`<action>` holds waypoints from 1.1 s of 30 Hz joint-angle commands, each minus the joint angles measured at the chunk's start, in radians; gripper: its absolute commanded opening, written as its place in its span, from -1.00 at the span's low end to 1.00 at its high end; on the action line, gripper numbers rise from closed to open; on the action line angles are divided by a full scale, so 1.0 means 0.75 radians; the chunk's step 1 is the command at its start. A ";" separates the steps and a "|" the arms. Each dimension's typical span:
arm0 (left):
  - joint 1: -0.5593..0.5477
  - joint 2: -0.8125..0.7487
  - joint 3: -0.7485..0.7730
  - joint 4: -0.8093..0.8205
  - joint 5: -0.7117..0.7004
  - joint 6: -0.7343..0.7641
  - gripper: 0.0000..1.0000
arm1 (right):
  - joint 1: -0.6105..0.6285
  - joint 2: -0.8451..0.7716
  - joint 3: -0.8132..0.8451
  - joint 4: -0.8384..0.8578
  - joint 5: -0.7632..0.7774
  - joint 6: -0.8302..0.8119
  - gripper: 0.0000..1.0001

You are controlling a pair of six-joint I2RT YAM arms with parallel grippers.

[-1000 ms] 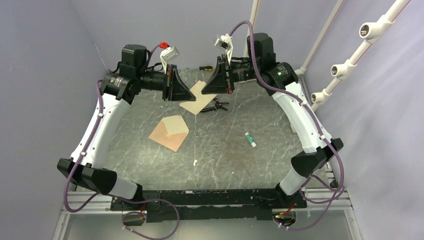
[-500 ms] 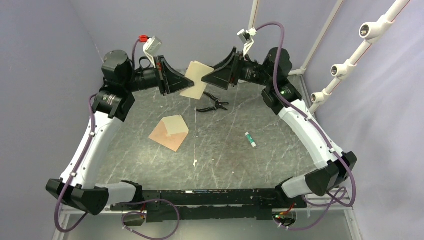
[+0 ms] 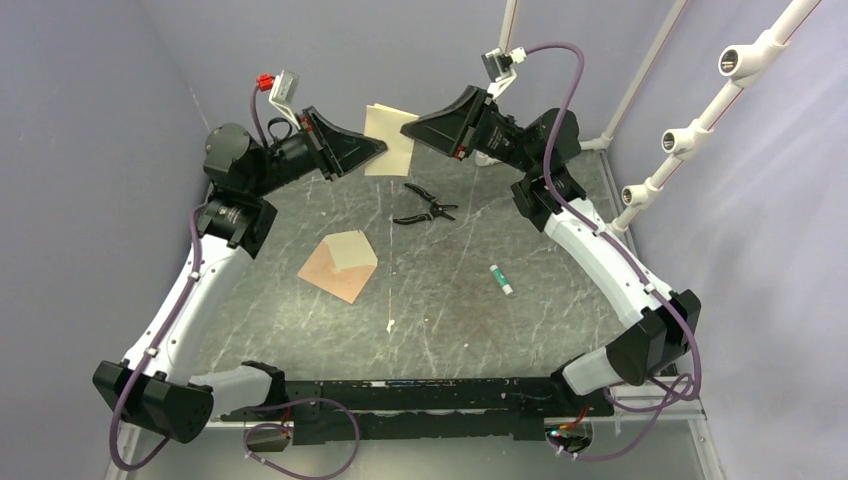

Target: Place the letter into the envelope and seal it

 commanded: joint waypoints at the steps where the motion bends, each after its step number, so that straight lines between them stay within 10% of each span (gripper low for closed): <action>1: -0.001 -0.058 -0.035 0.140 -0.089 -0.075 -0.95 | 0.023 0.024 0.048 0.066 0.013 0.028 -0.42; 6: -0.001 -0.059 -0.049 0.194 -0.102 -0.105 -0.95 | 0.047 0.048 0.030 0.005 0.024 -0.035 -0.20; 11: -0.001 -0.062 -0.049 0.180 -0.119 -0.102 -0.95 | 0.048 0.044 0.004 0.020 0.045 -0.044 -0.98; 14: -0.001 -0.068 -0.033 0.046 -0.142 -0.046 -0.94 | 0.047 0.026 0.000 -0.033 0.097 -0.090 -1.00; 22: 0.002 -0.069 0.042 -0.861 -0.756 0.213 0.66 | 0.048 0.209 0.161 -0.758 0.296 -0.412 -1.00; 27: 0.092 0.028 -0.059 -1.330 -1.084 0.125 0.77 | 0.071 0.459 0.247 -1.053 0.282 -0.639 -1.00; 33: 0.383 -0.014 -0.427 -1.325 -0.873 0.044 0.72 | 0.169 0.747 0.422 -1.186 0.260 -0.828 -1.00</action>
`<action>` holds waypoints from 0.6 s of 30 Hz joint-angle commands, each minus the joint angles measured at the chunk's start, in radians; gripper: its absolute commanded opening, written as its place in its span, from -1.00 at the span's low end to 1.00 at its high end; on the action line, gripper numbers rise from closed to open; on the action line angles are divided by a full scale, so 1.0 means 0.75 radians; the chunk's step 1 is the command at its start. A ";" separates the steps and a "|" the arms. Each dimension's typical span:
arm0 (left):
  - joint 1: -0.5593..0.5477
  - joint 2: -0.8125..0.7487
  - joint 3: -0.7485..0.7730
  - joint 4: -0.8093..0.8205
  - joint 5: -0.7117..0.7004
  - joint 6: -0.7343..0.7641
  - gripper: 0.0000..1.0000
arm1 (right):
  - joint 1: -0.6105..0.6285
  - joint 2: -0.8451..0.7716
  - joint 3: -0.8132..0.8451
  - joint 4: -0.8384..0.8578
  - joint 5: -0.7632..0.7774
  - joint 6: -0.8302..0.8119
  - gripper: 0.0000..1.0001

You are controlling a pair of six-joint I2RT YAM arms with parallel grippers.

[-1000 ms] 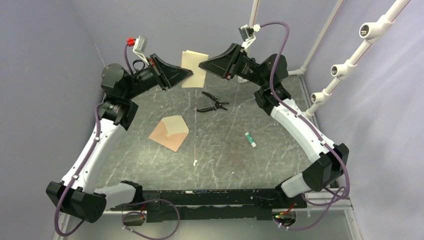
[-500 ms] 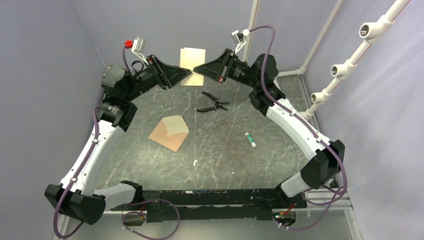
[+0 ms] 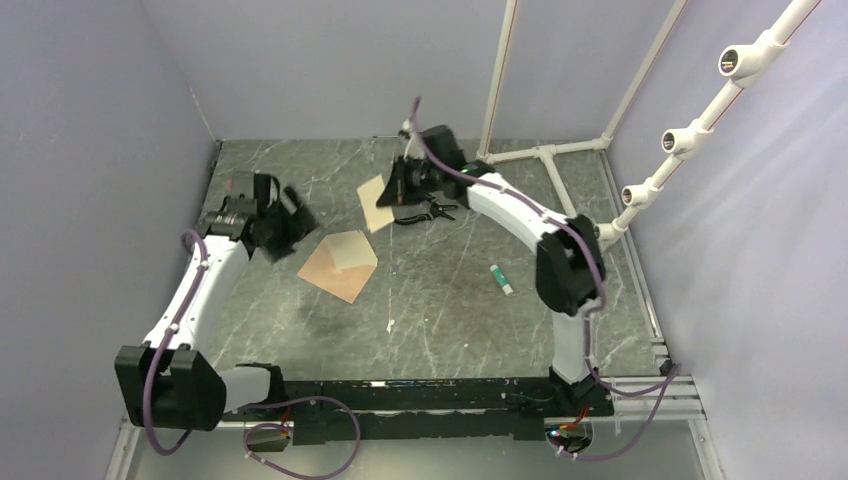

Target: Place the letter into the envelope and seal it

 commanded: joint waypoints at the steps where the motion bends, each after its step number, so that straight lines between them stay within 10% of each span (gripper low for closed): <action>1: 0.149 -0.039 -0.203 -0.148 0.011 -0.062 0.72 | 0.091 0.144 0.161 -0.173 -0.024 -0.208 -1.00; 18: 0.240 0.405 -0.366 0.197 0.041 -0.020 0.70 | 0.146 0.423 0.054 0.282 0.114 -0.295 -1.00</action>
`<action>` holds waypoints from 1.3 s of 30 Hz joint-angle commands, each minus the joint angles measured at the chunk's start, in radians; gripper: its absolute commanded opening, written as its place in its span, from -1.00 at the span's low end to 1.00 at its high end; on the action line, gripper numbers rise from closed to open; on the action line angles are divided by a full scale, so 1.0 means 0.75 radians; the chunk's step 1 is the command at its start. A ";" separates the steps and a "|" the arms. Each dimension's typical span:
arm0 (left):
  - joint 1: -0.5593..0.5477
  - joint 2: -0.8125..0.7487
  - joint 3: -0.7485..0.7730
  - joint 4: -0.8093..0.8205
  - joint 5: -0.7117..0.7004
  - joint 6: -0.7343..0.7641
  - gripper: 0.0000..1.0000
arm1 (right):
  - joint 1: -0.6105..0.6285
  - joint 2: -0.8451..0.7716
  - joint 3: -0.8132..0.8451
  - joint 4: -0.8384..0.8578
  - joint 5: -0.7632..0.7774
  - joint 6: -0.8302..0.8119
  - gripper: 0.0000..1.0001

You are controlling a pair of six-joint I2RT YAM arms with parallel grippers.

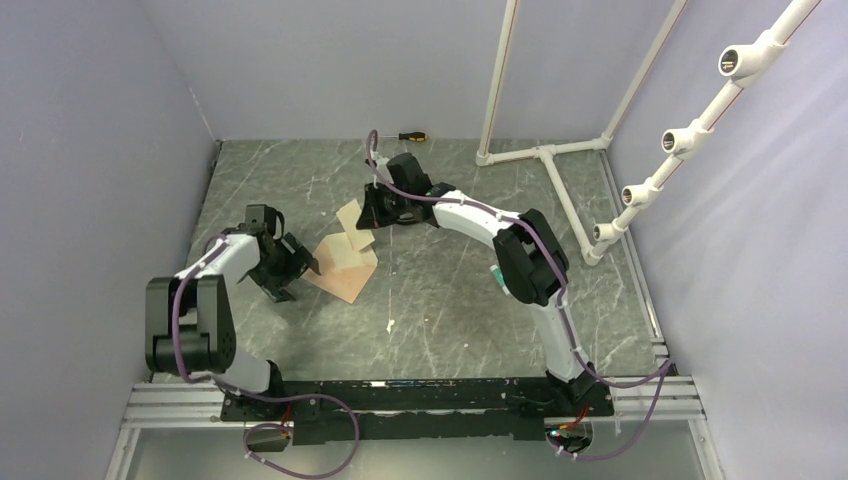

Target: Place the letter into the envelope and seal it

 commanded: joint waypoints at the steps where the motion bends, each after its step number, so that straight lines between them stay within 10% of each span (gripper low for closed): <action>1: 0.010 0.107 0.065 0.120 0.033 0.054 0.69 | -0.006 0.070 -0.004 0.105 0.043 -0.091 -1.00; 16: 0.008 0.415 0.165 0.428 0.602 0.241 0.17 | -0.002 -0.137 -0.303 -0.003 0.297 -0.129 -1.00; 39: -0.155 0.341 0.086 0.326 0.410 0.109 0.11 | -0.009 -0.014 -0.296 -0.035 -0.081 0.109 -1.00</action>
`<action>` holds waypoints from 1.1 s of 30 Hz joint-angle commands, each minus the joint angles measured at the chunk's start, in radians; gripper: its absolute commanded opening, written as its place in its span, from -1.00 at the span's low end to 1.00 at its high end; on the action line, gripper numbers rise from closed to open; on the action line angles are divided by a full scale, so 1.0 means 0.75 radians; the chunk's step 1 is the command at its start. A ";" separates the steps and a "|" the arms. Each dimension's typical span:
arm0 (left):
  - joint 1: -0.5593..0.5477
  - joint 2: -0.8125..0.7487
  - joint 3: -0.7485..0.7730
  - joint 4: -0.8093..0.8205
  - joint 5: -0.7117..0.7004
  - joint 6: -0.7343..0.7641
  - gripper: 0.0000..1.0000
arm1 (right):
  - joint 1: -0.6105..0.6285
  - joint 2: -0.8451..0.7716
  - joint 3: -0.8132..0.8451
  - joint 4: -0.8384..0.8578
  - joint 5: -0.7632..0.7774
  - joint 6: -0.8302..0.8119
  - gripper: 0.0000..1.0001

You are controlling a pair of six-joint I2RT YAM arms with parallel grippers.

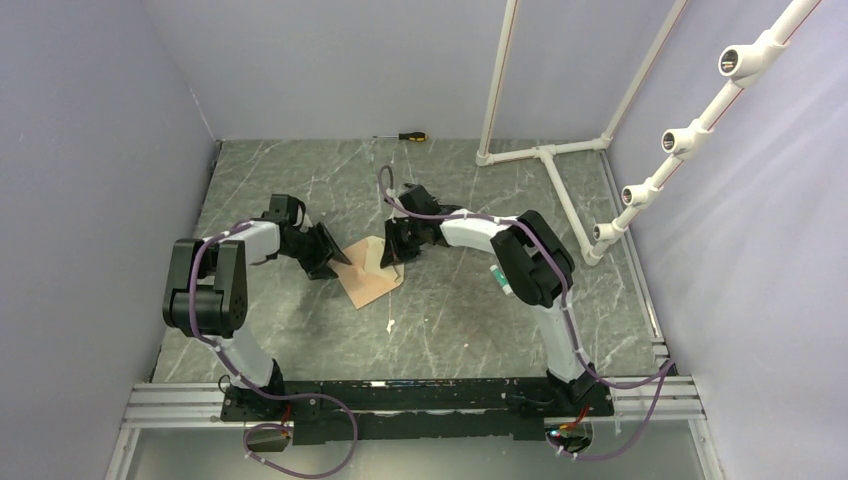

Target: Place the letter into the envelope and seal it

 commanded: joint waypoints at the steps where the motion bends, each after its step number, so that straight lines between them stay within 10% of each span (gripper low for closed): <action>1: -0.034 0.007 -0.032 -0.003 -0.068 -0.022 0.11 | 0.000 0.067 0.094 0.008 -0.133 0.057 -1.00; 8: -0.043 0.003 -0.036 -0.018 -0.083 -0.018 0.10 | 0.002 0.111 0.142 -0.024 -0.179 0.072 -0.98; 18: -0.042 0.006 -0.006 -0.078 -0.171 0.002 0.06 | -0.002 -0.074 0.095 -0.214 0.172 -0.009 0.34; 24: -0.043 0.028 0.007 -0.074 -0.152 -0.001 0.10 | 0.000 -0.099 0.086 -0.248 0.288 -0.024 0.35; 33: -0.045 0.058 -0.007 -0.023 -0.105 -0.016 0.09 | -0.002 0.040 0.194 -0.241 0.178 -0.036 -0.24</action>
